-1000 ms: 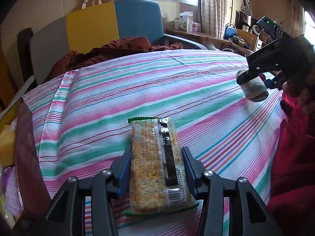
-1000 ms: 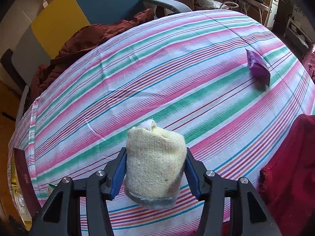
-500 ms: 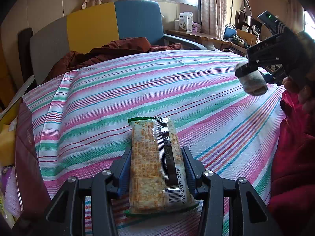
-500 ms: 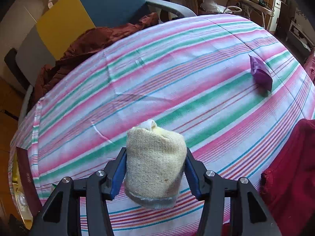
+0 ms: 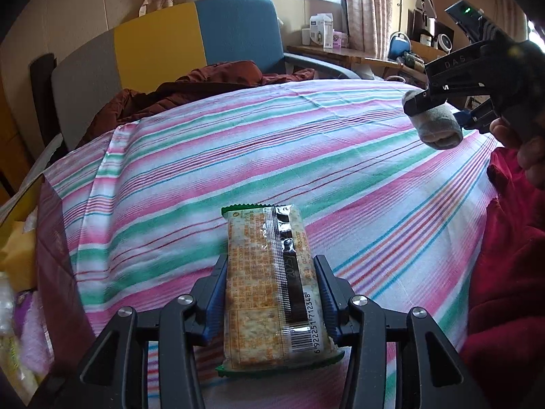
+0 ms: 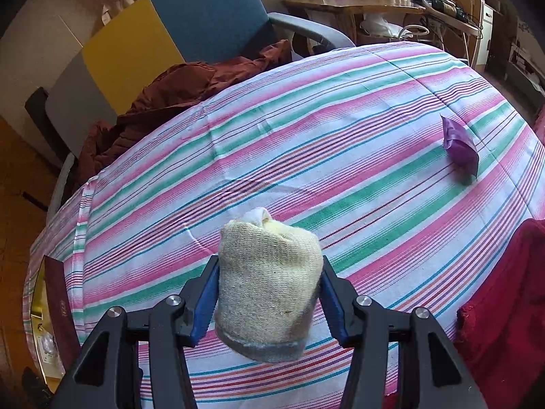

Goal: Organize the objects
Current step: 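Lift the cracker packet with left tool while right lifts the white sock, then carry the packet over the tray with left tool while right carries the sock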

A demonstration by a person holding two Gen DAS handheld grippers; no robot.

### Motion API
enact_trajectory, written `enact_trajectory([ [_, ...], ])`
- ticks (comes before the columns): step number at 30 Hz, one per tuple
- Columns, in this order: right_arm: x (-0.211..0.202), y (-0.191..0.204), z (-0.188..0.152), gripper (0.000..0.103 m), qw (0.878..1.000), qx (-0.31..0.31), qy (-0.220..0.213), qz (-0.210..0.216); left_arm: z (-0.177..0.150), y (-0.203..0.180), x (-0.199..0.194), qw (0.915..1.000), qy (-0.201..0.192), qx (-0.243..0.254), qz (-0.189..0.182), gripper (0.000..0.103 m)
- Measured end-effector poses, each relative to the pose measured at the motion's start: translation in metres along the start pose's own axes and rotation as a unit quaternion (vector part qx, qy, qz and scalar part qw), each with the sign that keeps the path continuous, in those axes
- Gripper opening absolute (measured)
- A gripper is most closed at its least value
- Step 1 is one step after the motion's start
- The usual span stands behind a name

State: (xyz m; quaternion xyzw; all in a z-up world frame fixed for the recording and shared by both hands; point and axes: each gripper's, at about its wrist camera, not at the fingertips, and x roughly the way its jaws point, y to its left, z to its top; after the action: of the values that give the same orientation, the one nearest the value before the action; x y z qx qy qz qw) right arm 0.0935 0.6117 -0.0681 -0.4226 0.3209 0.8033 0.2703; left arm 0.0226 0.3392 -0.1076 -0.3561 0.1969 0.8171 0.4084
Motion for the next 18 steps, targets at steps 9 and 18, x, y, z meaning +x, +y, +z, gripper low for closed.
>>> enact_trajectory([
  [9,-0.005,0.011,-0.003,0.055,1.0,-0.024,-0.006,0.005,0.001,0.021,-0.068,0.9985,-0.043,-0.028,0.02,0.048],
  [18,-0.002,0.017,-0.005,0.055,0.999,-0.04,-0.002,-0.013,-0.022,0.078,-0.124,0.9908,-0.063,-0.105,0.057,0.048],
])
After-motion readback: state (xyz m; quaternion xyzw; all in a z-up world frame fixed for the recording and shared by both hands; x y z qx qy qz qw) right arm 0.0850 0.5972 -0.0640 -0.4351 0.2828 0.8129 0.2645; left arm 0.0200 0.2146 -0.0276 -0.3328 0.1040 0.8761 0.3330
